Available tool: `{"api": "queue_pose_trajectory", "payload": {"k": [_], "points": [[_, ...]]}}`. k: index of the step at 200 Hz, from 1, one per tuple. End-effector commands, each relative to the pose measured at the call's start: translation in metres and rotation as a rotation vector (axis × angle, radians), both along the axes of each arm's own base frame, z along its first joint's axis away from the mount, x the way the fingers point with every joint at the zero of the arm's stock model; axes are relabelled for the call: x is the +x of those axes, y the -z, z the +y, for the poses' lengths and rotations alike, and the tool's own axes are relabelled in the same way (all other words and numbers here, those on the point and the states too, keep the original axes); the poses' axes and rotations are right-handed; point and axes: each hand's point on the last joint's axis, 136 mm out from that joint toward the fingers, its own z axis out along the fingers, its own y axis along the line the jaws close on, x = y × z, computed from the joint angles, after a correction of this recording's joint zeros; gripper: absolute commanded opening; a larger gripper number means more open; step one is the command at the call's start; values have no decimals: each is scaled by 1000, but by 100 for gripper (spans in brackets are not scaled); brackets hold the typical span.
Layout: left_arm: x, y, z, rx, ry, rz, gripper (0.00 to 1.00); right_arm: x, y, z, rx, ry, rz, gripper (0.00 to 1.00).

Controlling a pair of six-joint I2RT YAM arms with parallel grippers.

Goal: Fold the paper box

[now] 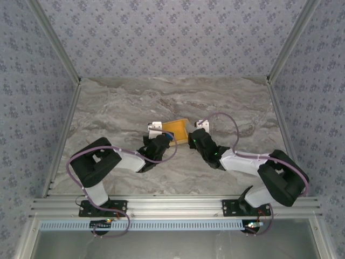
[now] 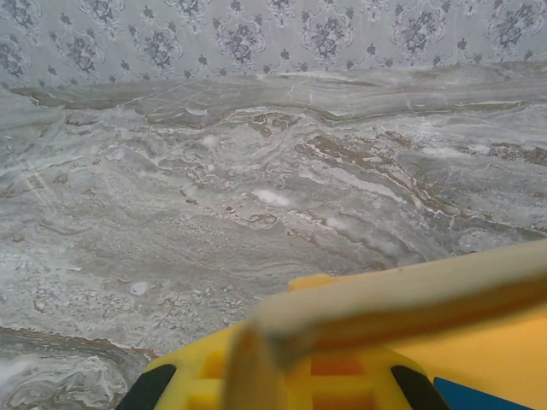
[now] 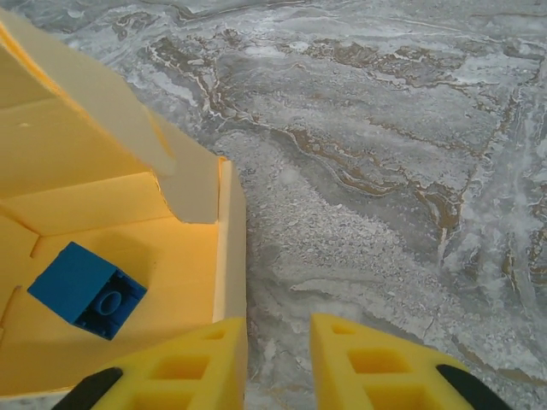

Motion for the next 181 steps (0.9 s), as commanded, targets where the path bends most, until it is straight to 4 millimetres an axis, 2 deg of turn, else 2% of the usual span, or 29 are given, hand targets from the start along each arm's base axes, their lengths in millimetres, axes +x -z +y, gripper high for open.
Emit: {"api": "queue_pose_trajectory", "payload": {"k": [1,22,41,71,95,121,146,152,156,181], "points": [[-5,25,13,127,-7,58,0,-10,-9,-4,-15,-34,0,29],[-5,23,13,137,-1,55,0,-15,-30,-8,-29,-73,-30,29],[-5,23,11,144,7,54,0,-14,-56,-5,-16,-134,-53,36],[-5,21,9,154,16,51,0,-2,-95,4,24,-223,-57,46],[-5,20,8,154,19,47,0,12,-115,14,27,-263,-59,51],[-5,20,5,154,23,47,0,37,-107,28,-14,-277,57,53],[-6,19,4,153,25,45,0,53,-88,42,-41,-284,145,53],[-6,19,3,152,26,45,0,53,-77,44,-51,-288,175,53],[-6,18,3,153,26,45,0,59,-86,48,-42,-288,163,53],[-6,18,2,154,25,46,0,58,-63,52,-73,-297,241,52]]}}
